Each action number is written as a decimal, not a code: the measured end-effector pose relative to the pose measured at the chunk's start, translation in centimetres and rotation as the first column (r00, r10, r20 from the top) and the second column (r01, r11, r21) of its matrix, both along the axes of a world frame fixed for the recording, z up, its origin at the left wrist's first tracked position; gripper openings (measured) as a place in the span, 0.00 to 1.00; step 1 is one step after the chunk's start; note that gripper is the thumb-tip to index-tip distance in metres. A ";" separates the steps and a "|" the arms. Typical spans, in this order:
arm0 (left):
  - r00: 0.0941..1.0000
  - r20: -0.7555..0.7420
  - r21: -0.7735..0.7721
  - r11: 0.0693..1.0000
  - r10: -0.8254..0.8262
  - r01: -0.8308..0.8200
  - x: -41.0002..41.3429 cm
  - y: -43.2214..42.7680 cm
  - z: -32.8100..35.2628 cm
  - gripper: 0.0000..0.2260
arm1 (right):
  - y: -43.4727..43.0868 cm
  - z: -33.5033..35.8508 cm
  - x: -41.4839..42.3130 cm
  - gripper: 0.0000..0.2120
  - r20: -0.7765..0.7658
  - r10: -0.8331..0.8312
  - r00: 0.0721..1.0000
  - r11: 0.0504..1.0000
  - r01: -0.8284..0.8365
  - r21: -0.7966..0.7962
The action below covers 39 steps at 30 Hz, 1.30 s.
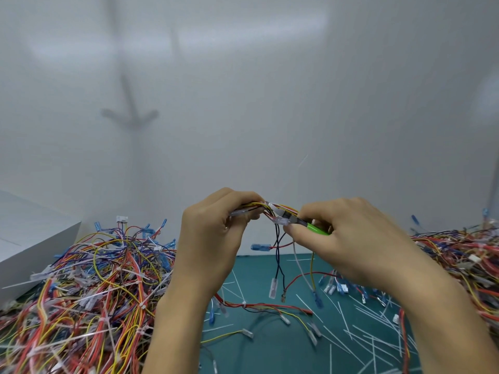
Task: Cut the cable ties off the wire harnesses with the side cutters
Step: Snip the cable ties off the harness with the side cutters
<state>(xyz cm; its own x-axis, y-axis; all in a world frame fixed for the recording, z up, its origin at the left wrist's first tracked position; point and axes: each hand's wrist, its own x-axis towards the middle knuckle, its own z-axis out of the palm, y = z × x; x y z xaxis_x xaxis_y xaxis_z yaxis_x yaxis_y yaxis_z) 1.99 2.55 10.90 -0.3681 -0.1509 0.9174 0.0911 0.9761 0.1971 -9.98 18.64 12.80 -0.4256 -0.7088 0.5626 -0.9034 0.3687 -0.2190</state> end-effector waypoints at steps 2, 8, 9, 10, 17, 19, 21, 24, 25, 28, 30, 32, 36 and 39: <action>1.000 0.002 -0.003 1.000 0.001 -0.001 0.0 0.0 0.0 0.08 | 0.0 0.0 -0.1 0.22 0.007 0.005 1.000 1.000 -0.005 0.001; 1.000 0.004 -0.006 1.000 0.009 -0.009 0.0 0.0 0.0 0.08 | 0.0 -0.1 -0.1 0.21 0.010 0.014 1.000 1.000 -0.014 0.007; 1.000 0.005 -0.006 1.000 0.009 -0.009 0.0 0.0 0.0 0.08 | 0.0 -0.1 -0.2 0.21 0.014 0.018 1.000 1.000 -0.019 0.007; 1.000 0.006 -0.007 1.000 0.009 -0.009 0.0 0.0 0.0 0.08 | 0.0 -0.1 -0.2 0.21 0.019 0.022 1.000 1.000 -0.022 0.007; 1.000 0.017 -0.004 1.000 0.001 0.000 -0.1 0.1 0.0 0.08 | 0.0 -0.1 -0.4 0.23 0.035 0.037 0.999 0.999 -0.037 0.006; 1.000 0.017 -0.003 1.000 -0.002 0.002 -0.1 0.1 0.0 0.08 | 0.0 -0.1 -0.4 0.21 0.048 0.041 0.998 0.999 -0.041 0.004; 1.000 0.017 0.000 1.000 -0.006 0.006 -0.1 0.2 0.0 0.08 | 0.0 -0.2 -0.4 0.20 0.058 0.045 0.997 0.999 -0.046 0.006; 1.000 0.022 0.000 1.000 -0.011 0.011 -0.2 0.2 0.0 0.07 | 0.1 -0.1 -0.4 0.21 0.075 0.053 0.996 0.998 -0.054 0.008; 1.000 0.023 -0.004 1.000 -0.009 0.009 -0.2 0.2 0.0 0.07 | 0.1 -0.1 -0.4 0.22 0.078 0.054 0.995 0.998 -0.055 0.010; 1.000 0.021 0.005 1.000 -0.014 0.014 -0.2 0.2 -0.1 0.07 | 0.1 -0.1 -0.5 0.24 0.071 0.046 0.996 0.999 -0.047 0.013; 1.000 0.022 0.010 1.000 -0.017 0.017 -0.2 0.1 -0.1 0.08 | 0.1 -0.1 -0.5 0.23 0.071 0.048 0.996 0.999 -0.048 0.011; 1.000 0.024 0.011 1.000 -0.018 0.018 -0.2 0.1 -0.1 0.08 | 0.1 -0.1 -0.5 0.22 0.073 0.053 0.996 0.998 -0.054 0.010; 1.000 0.023 0.004 1.000 -0.007 0.007 -0.2 0.0 -0.1 0.07 | 0.1 -0.1 -0.5 0.25 0.076 0.071 0.995 0.997 -0.072 0.013; 1.000 0.016 0.003 1.000 0.000 0.000 -0.3 -0.1 -0.2 0.08 | 0.0 -0.2 -0.4 0.24 0.066 0.069 0.995 0.998 -0.070 0.008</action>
